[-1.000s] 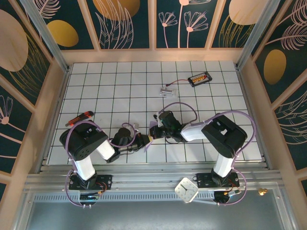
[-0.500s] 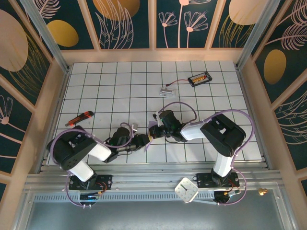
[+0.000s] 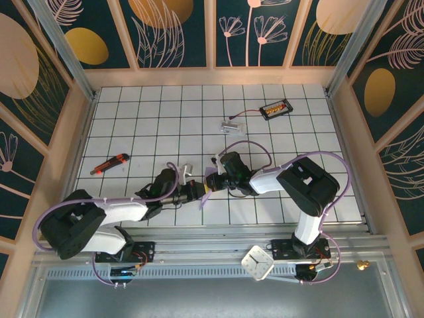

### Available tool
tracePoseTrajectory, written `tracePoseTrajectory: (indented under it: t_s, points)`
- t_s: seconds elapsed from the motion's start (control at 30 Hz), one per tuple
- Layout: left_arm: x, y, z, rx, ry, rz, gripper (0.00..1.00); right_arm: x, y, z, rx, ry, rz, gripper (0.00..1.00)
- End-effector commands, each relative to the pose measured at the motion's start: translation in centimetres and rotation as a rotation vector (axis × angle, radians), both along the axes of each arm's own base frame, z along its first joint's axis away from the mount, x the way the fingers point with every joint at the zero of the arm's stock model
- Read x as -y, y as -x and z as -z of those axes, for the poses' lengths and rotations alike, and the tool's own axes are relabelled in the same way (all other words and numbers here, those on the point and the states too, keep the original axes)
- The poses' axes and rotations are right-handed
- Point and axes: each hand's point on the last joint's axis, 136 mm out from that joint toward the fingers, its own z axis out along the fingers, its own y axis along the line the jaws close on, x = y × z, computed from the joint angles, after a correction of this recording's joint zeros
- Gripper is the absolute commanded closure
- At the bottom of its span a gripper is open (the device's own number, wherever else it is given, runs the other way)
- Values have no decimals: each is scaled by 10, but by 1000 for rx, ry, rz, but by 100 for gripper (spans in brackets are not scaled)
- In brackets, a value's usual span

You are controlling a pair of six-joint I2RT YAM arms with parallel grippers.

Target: Fold a paper plane with a square sheet of paper (pick it up from the middle)

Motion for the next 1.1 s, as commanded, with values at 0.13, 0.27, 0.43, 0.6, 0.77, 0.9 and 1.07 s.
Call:
tracePoseTrajectory:
  t_s: [0.13,0.27,0.43,0.6,0.77,0.9,1.07]
  points:
    - [11,-5,18,10,-62,56,100,18,4,28,-54,87,19,100]
    - [6,0,37,-27,-93,55,100,18,4,28,-54,84,17,100]
    - [2,5,49,-58,-107,63,100,18,3,28,-53,85,16,100]
    - [-2,14,60,-90,-121,76,100,18,4,29,-54,86,17,100]
    - [-3,18,63,-106,-117,83,100,18,4,29,-55,90,16,100]
    - [-8,22,69,-119,-140,84,100,19,3,29,-54,94,15,100]
    - [-17,32,81,-150,-189,96,100,21,3,31,-58,100,16,100]
